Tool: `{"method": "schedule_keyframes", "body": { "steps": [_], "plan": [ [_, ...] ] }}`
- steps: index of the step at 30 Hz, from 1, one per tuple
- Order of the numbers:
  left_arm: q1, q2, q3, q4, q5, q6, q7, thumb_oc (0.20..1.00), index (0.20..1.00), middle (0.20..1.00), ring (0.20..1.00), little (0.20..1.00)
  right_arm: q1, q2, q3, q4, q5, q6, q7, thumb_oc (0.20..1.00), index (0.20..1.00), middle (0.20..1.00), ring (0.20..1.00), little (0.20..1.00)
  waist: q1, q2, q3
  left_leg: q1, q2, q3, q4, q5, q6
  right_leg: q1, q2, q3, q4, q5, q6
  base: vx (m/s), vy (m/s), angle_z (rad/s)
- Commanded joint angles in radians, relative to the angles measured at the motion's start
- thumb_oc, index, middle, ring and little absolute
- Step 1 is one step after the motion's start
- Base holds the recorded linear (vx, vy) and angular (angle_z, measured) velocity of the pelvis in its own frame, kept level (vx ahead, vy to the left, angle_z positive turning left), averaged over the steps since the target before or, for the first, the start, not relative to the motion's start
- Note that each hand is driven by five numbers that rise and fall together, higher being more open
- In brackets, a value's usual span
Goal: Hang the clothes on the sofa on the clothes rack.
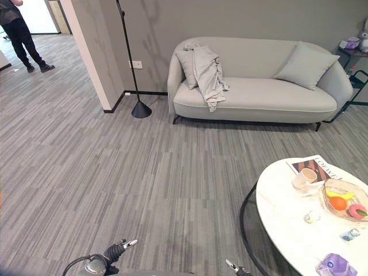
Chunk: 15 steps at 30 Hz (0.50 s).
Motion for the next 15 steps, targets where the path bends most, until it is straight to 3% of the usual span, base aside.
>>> {"method": "schedule_keyframes", "body": {
  "steps": [1, 15],
  "plan": [
    [-0.053, 0.013, -0.008, 0.042, 0.035, -0.021, 0.006, 1.0, 1.0, 1.0, 1.0, 1.0, -0.027, -0.011, 0.01, 0.022, 0.002, -0.019, 0.006, 1.0, 1.0, 1.0, 1.0, 1.0, 0.003, -0.009, 0.011, 0.053, 0.013, 0.044, -0.037, -0.012, -0.057, 0.095, -0.036, 0.137, -0.087, -0.053, 0.173, 0.0, 0.0, 0.0],
    [-0.056, 0.018, -0.017, 0.022, 0.053, -0.022, 0.014, 1.0, 1.0, 1.0, 1.0, 1.0, -0.033, -0.011, 0.03, -0.046, 0.003, -0.027, 0.006, 1.0, 1.0, 1.0, 1.0, 1.0, 0.006, -0.011, 0.007, 0.063, 0.014, 0.034, -0.037, -0.02, -0.058, 0.098, -0.036, 0.147, -0.081, -0.066, 0.17, 0.01, -0.01, 0.0]
  ]
}}
